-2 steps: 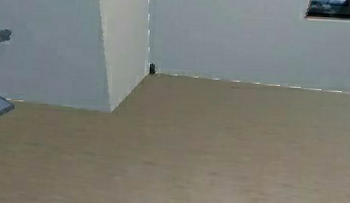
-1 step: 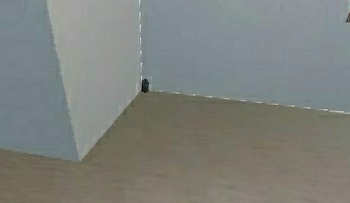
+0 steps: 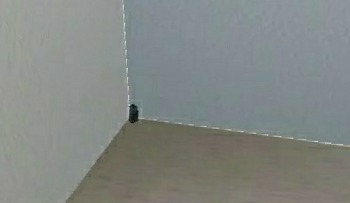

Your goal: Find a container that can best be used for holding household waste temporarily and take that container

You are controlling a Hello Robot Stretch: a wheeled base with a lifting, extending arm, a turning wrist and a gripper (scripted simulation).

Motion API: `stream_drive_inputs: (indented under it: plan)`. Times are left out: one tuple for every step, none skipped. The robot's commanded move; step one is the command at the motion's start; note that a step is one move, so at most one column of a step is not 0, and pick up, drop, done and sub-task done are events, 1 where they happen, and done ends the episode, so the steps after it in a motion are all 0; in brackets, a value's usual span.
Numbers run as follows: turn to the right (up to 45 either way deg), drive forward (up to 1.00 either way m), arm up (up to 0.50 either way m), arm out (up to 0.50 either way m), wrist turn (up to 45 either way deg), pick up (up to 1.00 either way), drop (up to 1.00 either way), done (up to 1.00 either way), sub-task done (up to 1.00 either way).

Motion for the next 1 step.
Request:
stream_drive_inputs:
  plan:
    - [0.0, 1.00, 0.00, 0.00, 0.0, 0.00, 0.00, 0.00, 0.00]
